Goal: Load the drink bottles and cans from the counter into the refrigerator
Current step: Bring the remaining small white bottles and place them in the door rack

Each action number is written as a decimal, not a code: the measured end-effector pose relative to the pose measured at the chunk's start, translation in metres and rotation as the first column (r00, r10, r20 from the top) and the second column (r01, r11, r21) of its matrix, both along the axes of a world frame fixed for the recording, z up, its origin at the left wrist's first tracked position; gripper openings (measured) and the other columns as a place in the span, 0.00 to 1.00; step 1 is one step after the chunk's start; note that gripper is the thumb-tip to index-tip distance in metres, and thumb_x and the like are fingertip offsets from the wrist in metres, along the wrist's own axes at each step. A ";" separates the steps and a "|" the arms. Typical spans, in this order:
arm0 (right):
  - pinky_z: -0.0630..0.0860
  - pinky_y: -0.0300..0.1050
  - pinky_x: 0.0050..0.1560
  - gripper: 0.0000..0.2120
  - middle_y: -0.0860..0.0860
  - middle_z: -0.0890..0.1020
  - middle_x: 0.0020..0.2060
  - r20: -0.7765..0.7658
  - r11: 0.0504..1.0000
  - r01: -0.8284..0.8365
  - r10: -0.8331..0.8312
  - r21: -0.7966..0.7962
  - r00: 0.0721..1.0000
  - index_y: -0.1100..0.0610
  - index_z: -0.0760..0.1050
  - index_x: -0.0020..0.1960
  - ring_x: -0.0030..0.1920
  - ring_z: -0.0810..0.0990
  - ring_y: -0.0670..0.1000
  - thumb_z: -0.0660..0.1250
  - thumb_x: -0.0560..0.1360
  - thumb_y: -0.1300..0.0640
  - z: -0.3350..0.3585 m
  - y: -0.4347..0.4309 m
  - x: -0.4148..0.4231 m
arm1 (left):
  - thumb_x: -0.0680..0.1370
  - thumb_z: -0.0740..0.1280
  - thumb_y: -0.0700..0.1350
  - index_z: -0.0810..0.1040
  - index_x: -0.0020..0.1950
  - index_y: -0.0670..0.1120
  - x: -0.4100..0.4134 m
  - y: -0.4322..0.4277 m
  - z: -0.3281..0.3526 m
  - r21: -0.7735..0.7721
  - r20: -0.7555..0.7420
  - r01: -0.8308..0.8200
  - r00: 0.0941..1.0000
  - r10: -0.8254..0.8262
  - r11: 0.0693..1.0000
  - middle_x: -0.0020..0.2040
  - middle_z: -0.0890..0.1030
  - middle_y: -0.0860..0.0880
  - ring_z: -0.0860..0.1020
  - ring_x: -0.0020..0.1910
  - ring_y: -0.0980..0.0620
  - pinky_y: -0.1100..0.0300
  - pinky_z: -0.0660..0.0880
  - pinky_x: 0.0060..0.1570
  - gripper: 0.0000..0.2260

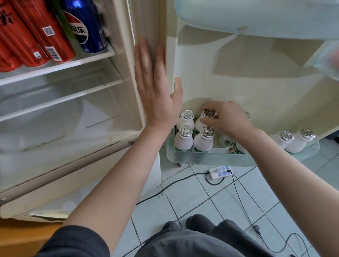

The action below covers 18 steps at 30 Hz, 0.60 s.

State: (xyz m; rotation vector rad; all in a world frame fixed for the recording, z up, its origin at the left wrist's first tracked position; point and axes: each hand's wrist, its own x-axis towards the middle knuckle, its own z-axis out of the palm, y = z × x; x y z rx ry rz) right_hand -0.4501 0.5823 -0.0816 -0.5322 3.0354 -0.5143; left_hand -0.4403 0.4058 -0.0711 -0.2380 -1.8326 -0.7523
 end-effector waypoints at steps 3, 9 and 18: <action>0.70 0.46 0.52 0.17 0.50 0.81 0.56 0.035 0.999 -0.027 0.026 0.024 0.999 0.49 0.76 0.61 0.56 0.77 0.56 0.69 0.73 0.49 0.003 0.003 -0.002 | 0.76 0.60 0.42 0.58 0.69 0.37 0.000 0.000 0.000 0.010 0.009 -0.001 1.000 0.001 1.000 0.67 0.63 0.22 0.58 0.70 0.31 0.48 0.53 0.73 0.24; 0.72 0.44 0.53 0.17 0.49 0.82 0.55 0.089 0.999 0.005 -0.001 -0.046 0.996 0.48 0.77 0.59 0.56 0.78 0.54 0.71 0.71 0.49 0.002 0.006 -0.002 | 0.76 0.59 0.42 0.58 0.69 0.37 0.000 -0.001 -0.001 0.006 0.010 -0.001 1.000 0.001 1.000 0.67 0.63 0.22 0.58 0.70 0.31 0.48 0.53 0.74 0.24; 0.63 0.32 0.44 0.14 0.43 0.78 0.44 0.139 0.935 0.173 -0.135 -0.311 0.981 0.50 0.78 0.59 0.46 0.74 0.44 0.60 0.78 0.47 0.007 0.020 0.010 | 0.76 0.60 0.43 0.58 0.69 0.36 -0.002 -0.002 -0.002 -0.003 0.011 -0.013 1.000 0.013 1.000 0.67 0.62 0.23 0.57 0.70 0.31 0.48 0.53 0.74 0.25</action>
